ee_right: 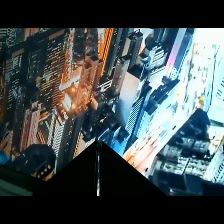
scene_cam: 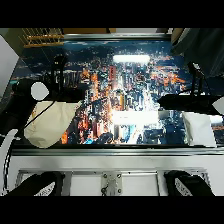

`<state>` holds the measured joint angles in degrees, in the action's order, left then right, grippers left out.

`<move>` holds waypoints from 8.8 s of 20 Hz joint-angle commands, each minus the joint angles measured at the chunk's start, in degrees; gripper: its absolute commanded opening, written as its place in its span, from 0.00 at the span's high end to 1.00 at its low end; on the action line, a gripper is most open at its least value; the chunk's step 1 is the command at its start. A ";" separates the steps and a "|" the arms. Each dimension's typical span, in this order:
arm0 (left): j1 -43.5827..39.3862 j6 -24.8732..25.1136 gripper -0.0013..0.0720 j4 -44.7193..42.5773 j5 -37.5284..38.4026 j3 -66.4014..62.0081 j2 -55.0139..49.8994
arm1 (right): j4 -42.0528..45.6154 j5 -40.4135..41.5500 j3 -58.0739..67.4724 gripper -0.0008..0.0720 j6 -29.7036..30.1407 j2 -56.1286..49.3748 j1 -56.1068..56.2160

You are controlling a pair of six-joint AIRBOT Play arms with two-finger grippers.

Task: Fold the clothes and pants, and hang the long-sleeved shirts on hangers.

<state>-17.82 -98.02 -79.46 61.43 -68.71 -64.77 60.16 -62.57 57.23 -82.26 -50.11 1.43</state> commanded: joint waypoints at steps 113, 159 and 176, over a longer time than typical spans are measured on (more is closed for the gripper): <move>21.51 17.44 0.98 16.55 -6.14 2.64 -13.88 | -3.89 3.76 0.22 0.37 20.15 -39.74 -4.98; 25.79 9.79 0.34 20.70 -4.15 -21.16 -29.51 | 0.39 17.11 27.12 0.66 0.57 -37.79 -8.02; 24.85 7.98 0.08 13.22 -3.65 20.44 0.44 | -2.84 2.03 -19.69 0.06 -3.06 -16.39 -21.29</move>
<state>7.79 -90.00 -65.65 59.55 -57.28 -68.42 62.02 -63.59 47.97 -84.03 -67.61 -19.84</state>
